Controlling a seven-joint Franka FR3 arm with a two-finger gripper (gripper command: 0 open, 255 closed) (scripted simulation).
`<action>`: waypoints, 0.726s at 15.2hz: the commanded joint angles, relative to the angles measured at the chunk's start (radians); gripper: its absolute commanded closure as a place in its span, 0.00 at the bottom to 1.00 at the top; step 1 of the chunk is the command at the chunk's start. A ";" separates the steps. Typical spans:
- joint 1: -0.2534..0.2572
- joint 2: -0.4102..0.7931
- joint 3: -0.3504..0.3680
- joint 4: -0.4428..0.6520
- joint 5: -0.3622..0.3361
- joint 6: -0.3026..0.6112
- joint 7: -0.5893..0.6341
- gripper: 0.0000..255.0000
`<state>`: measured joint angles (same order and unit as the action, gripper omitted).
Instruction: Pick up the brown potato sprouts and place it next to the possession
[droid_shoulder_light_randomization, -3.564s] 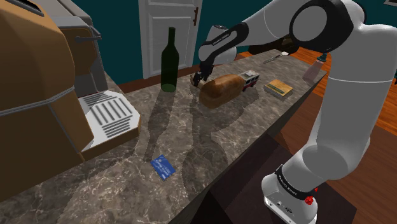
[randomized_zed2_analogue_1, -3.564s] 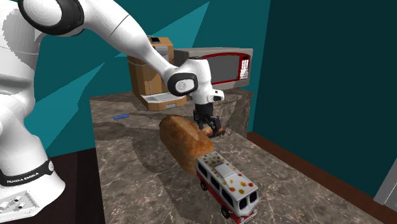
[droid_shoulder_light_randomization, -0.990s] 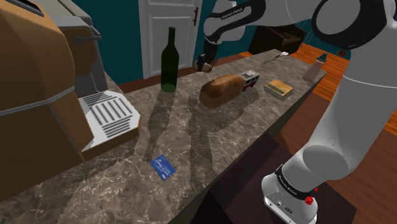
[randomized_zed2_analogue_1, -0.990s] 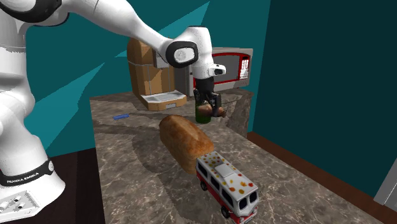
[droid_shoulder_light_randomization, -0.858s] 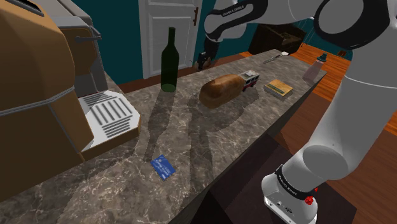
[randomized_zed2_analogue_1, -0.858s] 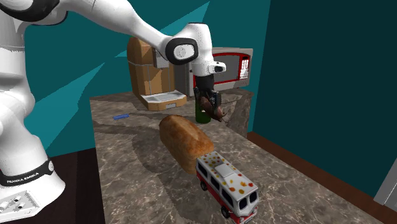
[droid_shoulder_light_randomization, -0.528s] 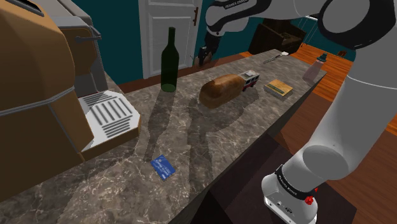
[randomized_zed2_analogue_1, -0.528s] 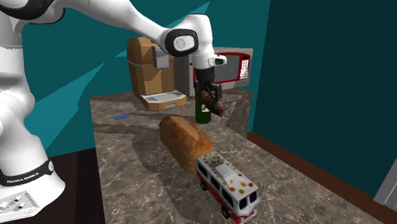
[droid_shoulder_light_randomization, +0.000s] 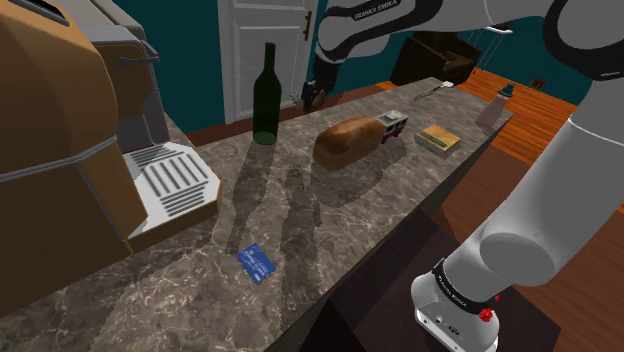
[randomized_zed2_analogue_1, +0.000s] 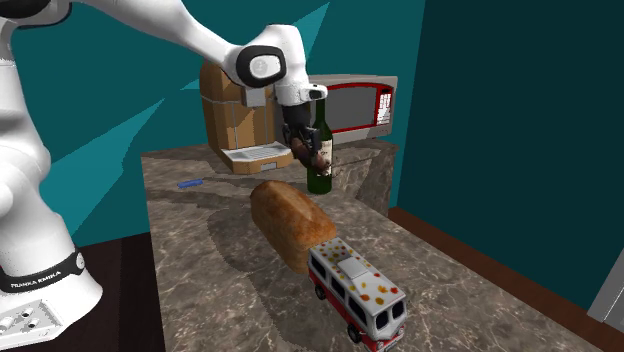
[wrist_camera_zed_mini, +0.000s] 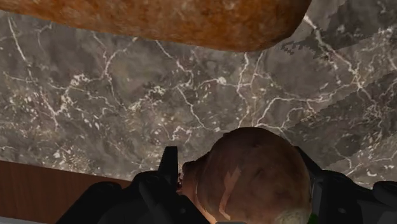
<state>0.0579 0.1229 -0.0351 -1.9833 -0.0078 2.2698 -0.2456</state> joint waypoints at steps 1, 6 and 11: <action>0.023 -0.035 0.015 -0.052 -0.012 0.018 0.045 1.00; 0.080 -0.106 0.062 -0.163 -0.039 0.055 0.168 1.00; 0.137 -0.157 0.120 -0.245 -0.061 0.080 0.297 1.00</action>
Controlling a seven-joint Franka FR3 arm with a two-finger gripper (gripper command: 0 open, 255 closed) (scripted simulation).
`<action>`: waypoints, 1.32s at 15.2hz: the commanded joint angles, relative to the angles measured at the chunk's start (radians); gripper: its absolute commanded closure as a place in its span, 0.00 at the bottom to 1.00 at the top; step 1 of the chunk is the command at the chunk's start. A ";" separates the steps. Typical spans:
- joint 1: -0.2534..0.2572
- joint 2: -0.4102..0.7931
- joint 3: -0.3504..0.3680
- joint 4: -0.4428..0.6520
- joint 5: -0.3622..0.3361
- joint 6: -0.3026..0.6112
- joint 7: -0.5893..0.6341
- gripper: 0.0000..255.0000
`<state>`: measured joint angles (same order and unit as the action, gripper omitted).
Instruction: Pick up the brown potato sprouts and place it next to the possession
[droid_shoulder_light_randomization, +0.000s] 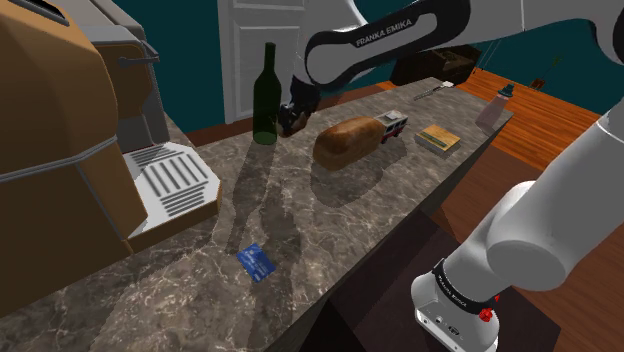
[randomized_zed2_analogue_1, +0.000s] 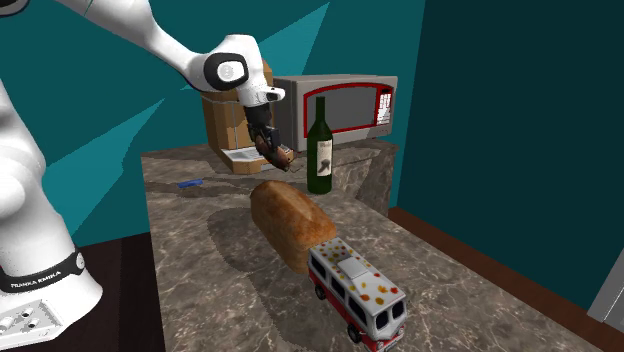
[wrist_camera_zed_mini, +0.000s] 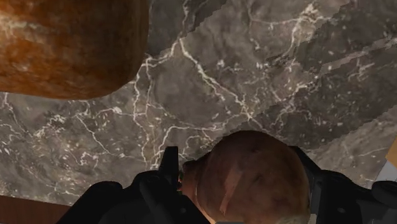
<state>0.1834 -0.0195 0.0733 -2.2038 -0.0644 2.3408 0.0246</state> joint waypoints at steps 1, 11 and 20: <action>0.022 -0.022 0.024 -0.037 -0.008 0.013 0.053 1.00; 0.135 -0.047 0.160 -0.103 -0.046 0.035 0.330 1.00; 0.240 0.015 0.282 -0.062 -0.106 0.027 0.598 1.00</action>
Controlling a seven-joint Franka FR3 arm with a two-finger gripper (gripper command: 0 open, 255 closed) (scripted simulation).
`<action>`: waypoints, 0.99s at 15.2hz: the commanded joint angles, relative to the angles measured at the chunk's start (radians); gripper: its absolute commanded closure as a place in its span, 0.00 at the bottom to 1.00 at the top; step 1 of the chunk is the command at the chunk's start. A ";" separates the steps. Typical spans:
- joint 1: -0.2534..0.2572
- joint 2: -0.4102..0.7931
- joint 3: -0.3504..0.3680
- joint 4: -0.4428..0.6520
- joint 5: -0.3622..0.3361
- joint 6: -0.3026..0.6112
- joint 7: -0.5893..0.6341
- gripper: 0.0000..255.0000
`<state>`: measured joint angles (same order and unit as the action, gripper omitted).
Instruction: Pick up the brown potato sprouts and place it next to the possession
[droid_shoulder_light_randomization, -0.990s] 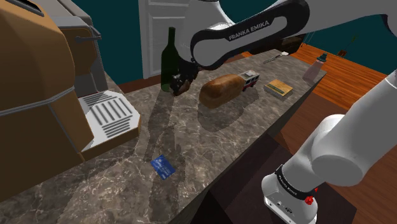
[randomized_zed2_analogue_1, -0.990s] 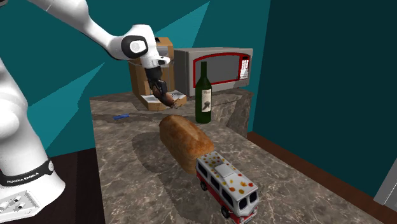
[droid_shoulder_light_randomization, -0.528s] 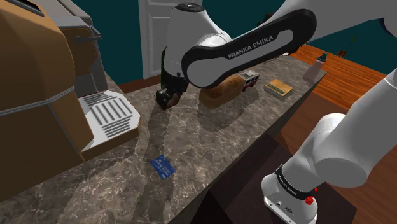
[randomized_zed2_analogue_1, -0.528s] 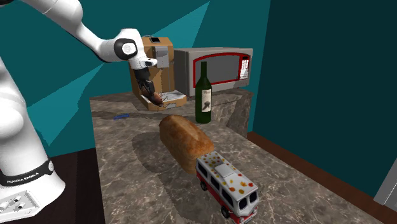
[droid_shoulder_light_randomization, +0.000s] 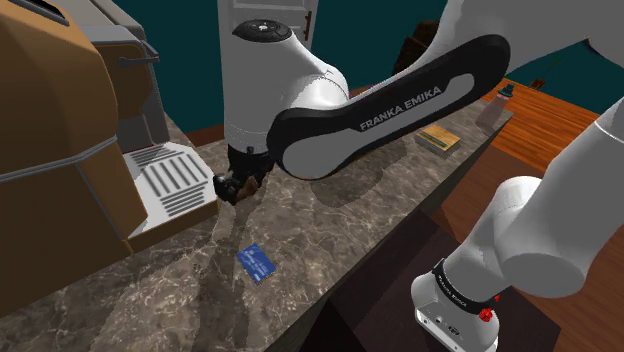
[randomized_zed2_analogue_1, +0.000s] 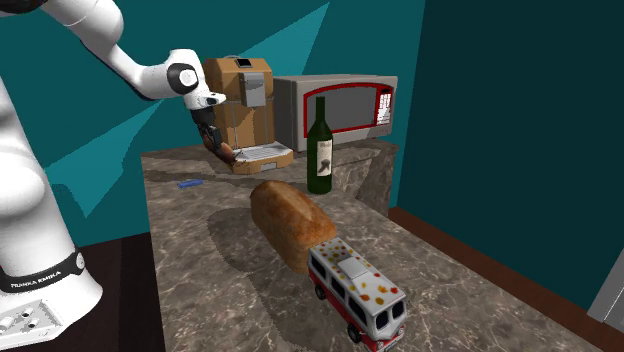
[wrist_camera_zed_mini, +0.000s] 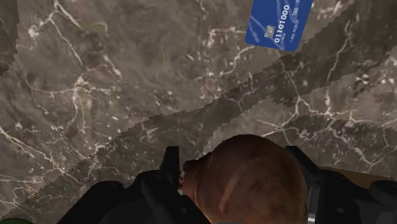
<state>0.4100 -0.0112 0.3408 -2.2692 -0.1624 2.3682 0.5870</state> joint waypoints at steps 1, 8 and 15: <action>0.026 0.019 0.027 0.014 -0.018 -0.004 0.067 1.00; 0.121 0.130 0.100 0.121 -0.101 -0.040 0.282 1.00; 0.244 0.283 0.137 0.286 -0.197 -0.107 0.479 1.00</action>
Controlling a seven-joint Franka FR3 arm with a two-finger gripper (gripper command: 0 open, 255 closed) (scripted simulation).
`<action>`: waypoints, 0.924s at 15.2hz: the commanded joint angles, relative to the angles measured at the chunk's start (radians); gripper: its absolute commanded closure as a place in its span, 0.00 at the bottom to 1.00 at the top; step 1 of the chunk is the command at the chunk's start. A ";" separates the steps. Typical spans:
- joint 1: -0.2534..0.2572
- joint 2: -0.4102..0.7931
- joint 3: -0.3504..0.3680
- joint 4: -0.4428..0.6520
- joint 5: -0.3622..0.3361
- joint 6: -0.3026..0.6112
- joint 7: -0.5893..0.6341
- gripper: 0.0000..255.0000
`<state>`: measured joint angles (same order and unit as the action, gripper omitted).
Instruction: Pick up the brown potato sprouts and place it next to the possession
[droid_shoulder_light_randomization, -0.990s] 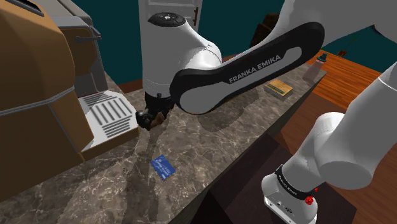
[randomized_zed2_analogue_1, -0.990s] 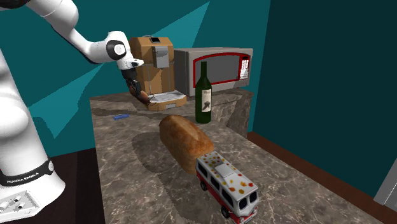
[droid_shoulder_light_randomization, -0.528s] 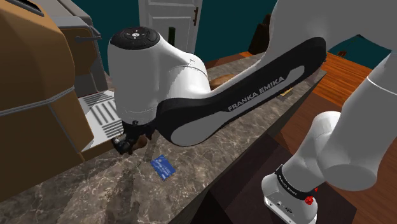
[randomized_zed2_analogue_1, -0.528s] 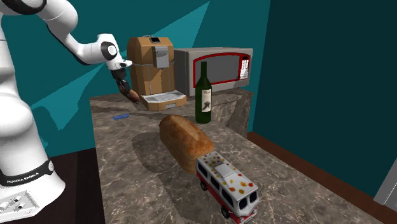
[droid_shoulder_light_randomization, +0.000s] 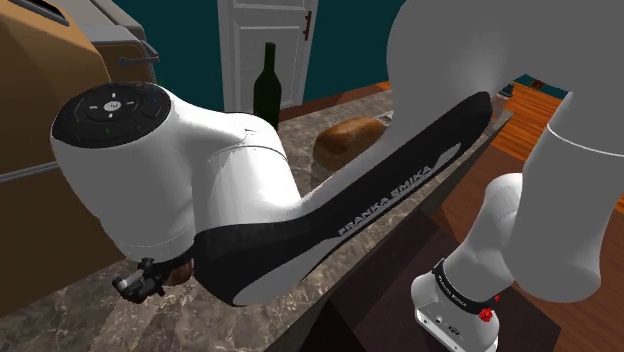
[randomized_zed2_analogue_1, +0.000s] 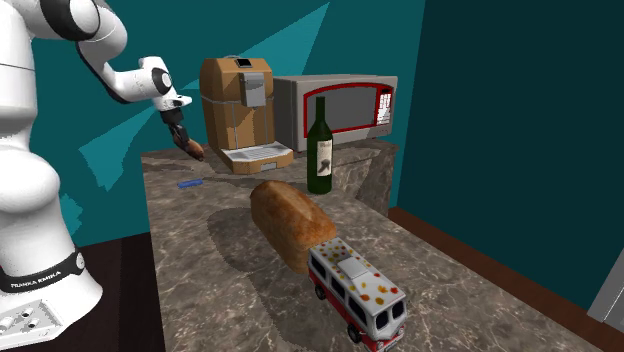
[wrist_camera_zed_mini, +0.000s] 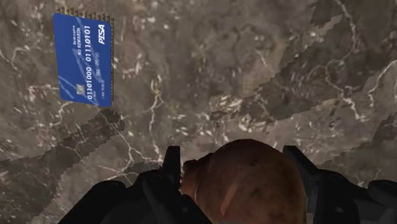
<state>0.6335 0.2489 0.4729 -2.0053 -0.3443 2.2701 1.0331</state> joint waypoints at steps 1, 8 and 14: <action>0.041 0.047 0.007 0.051 -0.028 -0.021 0.058 1.00; 0.069 0.112 -0.010 0.051 -0.078 0.030 0.109 1.00; 0.080 0.158 -0.027 0.040 -0.117 0.079 0.141 1.00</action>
<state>0.7213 0.3864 0.4627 -1.9633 -0.4505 2.3408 1.1718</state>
